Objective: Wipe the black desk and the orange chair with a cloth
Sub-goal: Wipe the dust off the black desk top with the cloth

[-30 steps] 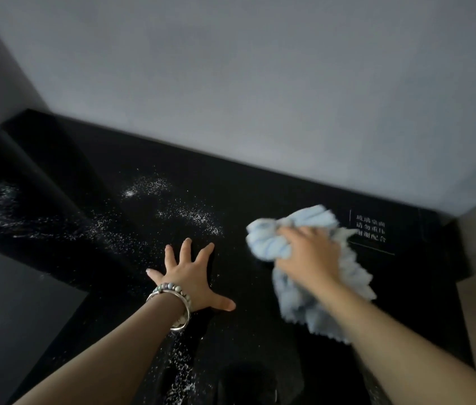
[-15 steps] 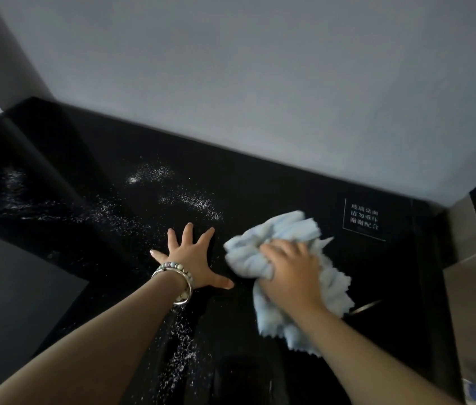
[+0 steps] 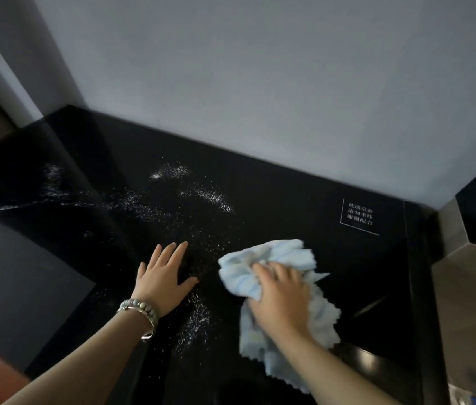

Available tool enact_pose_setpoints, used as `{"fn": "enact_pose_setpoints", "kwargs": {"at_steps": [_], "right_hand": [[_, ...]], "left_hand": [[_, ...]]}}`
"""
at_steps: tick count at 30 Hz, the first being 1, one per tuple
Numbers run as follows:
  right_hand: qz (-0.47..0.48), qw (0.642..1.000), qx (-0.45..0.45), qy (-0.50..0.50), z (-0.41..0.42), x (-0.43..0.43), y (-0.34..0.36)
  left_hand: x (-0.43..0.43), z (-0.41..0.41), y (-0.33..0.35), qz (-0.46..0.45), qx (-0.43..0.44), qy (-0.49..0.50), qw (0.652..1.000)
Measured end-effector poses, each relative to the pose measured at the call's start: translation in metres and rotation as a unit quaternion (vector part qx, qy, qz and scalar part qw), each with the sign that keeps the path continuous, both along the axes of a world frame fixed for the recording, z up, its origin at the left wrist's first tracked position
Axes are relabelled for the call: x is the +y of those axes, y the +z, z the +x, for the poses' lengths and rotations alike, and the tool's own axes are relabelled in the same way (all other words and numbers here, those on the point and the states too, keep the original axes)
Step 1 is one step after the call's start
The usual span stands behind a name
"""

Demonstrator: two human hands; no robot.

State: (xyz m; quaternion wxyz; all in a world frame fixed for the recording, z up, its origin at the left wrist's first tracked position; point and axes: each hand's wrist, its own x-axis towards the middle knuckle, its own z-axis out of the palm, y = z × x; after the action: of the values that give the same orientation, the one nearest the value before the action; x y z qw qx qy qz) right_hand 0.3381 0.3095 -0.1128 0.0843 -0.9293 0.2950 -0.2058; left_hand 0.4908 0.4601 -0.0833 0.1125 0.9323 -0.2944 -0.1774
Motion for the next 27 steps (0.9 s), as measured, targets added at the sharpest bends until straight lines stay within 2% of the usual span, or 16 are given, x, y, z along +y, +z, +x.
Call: {"fn": "enact_pose_setpoints", "kwargs": {"at_steps": [2, 3, 5, 8, 10, 12, 15, 17, 18, 19, 21, 24, 27], "right_hand": [[0.002, 0.998, -0.015, 0.064, 0.003, 0.016, 0.002], [0.001, 0.998, -0.029, 0.054, 0.001, 0.007, 0.0], [0.003, 0.998, -0.042, -0.047, -0.013, -0.031, -0.002], [0.03, 0.976, 0.032, -0.212, -0.044, -0.077, 0.003], [0.019, 0.973, 0.04, -0.225, -0.047, -0.06, 0.003], [-0.006, 0.985, 0.022, -0.169, -0.041, -0.015, 0.001], [-0.019, 1.0, -0.012, -0.012, -0.032, 0.056, -0.002], [-0.024, 0.996, -0.025, 0.08, -0.03, 0.07, 0.002], [-0.03, 0.995, -0.029, 0.086, -0.032, 0.059, 0.002], [-0.026, 0.998, -0.024, 0.058, -0.036, 0.042, 0.0], [0.0, 0.997, 0.009, -0.078, -0.053, -0.003, 0.0], [0.04, 0.968, 0.067, -0.237, -0.076, -0.024, 0.006], [0.021, 0.972, 0.074, -0.222, -0.069, 0.023, 0.006]], "left_hand": [[0.01, -0.01, -0.001, 0.004, -0.001, 0.005, 1.0], [0.014, -0.015, 0.0, 0.006, -0.001, 0.003, 1.0], [0.023, -0.023, 0.001, 0.012, -0.003, -0.005, 1.0], [0.037, -0.035, -0.001, 0.034, -0.009, -0.005, 0.999], [0.045, -0.042, -0.003, 0.044, -0.019, 0.018, 0.999], [0.051, -0.047, -0.006, 0.042, -0.041, 0.053, 0.997], [0.058, -0.051, -0.01, 0.033, -0.055, 0.089, 0.994], [0.061, -0.052, -0.012, 0.034, -0.042, 0.084, 0.995], [0.063, -0.053, -0.012, 0.033, -0.034, 0.078, 0.996], [0.065, -0.053, -0.013, 0.03, -0.028, 0.073, 0.996], [0.072, -0.056, -0.014, 0.02, -0.04, 0.065, 0.997], [0.084, -0.056, -0.016, 0.014, -0.063, 0.067, 0.996], [0.095, -0.046, -0.019, 0.012, -0.055, 0.067, 0.996]]}}
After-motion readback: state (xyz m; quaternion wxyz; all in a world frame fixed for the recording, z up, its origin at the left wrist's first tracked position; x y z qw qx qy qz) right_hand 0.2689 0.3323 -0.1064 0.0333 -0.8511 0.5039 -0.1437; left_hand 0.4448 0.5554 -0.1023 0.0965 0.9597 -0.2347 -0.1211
